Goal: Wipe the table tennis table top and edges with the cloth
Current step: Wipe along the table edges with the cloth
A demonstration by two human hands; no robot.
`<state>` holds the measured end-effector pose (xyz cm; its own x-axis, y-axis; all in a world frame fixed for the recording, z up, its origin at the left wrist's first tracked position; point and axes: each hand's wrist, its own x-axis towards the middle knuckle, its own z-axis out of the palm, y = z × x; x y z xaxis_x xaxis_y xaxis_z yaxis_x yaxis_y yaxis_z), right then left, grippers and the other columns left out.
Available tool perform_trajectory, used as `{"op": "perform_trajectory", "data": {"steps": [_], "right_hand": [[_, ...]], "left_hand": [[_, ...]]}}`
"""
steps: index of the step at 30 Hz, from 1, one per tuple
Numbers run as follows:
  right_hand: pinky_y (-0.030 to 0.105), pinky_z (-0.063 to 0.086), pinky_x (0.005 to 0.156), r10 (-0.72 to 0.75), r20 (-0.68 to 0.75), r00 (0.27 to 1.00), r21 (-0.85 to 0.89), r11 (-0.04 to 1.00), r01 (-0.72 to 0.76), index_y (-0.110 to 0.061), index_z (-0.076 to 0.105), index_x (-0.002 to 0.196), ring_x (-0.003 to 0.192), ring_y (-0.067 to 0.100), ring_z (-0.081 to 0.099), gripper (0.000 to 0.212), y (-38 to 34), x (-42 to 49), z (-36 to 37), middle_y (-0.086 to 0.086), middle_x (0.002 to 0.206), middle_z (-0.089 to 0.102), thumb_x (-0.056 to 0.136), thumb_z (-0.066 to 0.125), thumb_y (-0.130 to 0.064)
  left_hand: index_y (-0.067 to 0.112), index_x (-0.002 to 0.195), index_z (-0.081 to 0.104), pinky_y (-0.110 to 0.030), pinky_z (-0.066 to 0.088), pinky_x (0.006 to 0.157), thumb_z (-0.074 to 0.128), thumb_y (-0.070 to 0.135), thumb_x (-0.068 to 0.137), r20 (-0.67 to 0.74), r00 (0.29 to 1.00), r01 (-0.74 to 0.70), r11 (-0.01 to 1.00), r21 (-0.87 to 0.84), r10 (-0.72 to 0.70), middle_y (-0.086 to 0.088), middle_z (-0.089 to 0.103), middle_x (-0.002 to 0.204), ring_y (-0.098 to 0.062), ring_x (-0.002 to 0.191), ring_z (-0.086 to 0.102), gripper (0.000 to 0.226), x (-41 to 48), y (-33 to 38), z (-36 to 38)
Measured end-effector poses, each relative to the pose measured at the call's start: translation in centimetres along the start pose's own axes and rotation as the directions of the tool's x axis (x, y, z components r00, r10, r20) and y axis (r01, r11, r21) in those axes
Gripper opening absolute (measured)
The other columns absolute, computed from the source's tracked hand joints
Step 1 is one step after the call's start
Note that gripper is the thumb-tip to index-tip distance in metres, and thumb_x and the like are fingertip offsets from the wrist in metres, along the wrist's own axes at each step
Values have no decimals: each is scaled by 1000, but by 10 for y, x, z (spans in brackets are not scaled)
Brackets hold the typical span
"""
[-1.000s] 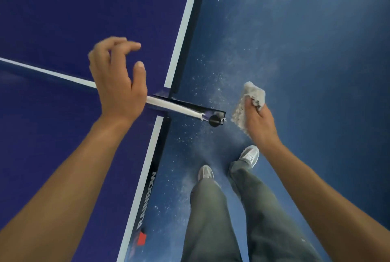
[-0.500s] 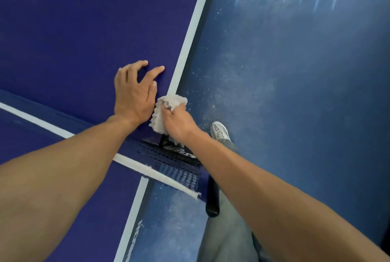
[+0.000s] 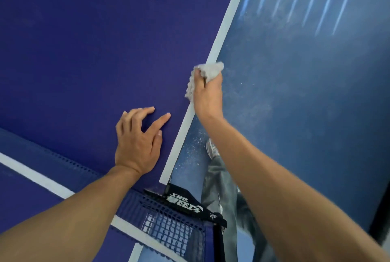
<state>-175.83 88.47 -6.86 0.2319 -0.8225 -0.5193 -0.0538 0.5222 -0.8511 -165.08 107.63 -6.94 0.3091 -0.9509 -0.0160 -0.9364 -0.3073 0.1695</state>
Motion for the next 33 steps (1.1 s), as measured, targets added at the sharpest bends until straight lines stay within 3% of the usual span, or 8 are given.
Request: {"op": "perform_trajectory", "data": {"steps": [7,10,13,20,24,27,30,33], "right_hand": [[24,50,99,195,113,974,-256,953,-161,-27,36,149,115,3,61,51,44,-99,-1,-15,123,63,105,56,-45],[20,56,68,152,137,979,-115,984,-137,-23,53,111,76,2,67,7,18,-56,-2,-18,87,69,108,56,-28],[29,51,52,106,75,991,-1,994,-107,-11,55,98,55,13,57,12,-27,28,-1,-1,72,60,109,54,-17],[17,47,46,63,-51,997,-214,974,-72,-8,65,123,65,9,70,34,-96,131,-18,-2,88,70,103,61,-36],[31,53,58,-27,33,999,-44,999,29,-1,54,112,65,18,59,18,-60,91,-9,7,86,61,107,56,-18],[35,59,65,24,113,993,-34,999,-21,-19,53,110,71,15,67,9,-24,37,-16,1,90,68,106,58,-25],[40,61,81,52,171,984,-157,987,-25,-18,50,126,92,17,70,30,-7,17,-24,6,111,67,103,59,-36],[32,58,73,22,146,989,-110,994,-6,-5,46,130,88,17,68,38,-26,51,-20,12,111,65,104,60,-29]], "left_hand": [[35,148,47,-58,21,123,38,32,105,31,999,13,1000,7,-13,-11,45,146,-36,137,42,45,2,-2,0],[36,148,47,-58,22,123,39,32,104,22,1000,11,1000,-5,-11,-11,46,146,-36,137,43,45,5,-2,0],[36,147,51,-56,21,123,40,30,104,-9,1000,13,1000,-21,-13,-10,48,145,-35,135,44,44,4,-1,0],[35,147,49,-56,22,123,42,30,104,-40,999,33,998,-51,-35,-9,52,143,-36,133,48,44,2,0,1],[27,136,62,-57,26,120,49,27,101,-76,995,60,997,-39,-63,-11,57,138,-39,126,54,37,0,7,0],[22,119,71,-54,24,120,54,29,97,-110,989,95,995,-24,-97,-7,60,125,-34,112,58,28,13,14,-2],[22,111,70,-56,22,121,56,28,94,-140,986,83,996,-30,-87,-3,60,118,-29,108,56,23,47,31,-3],[20,114,68,-58,21,122,58,26,92,-161,984,64,996,-68,-74,-3,60,123,-28,116,55,25,93,50,-2]]}}
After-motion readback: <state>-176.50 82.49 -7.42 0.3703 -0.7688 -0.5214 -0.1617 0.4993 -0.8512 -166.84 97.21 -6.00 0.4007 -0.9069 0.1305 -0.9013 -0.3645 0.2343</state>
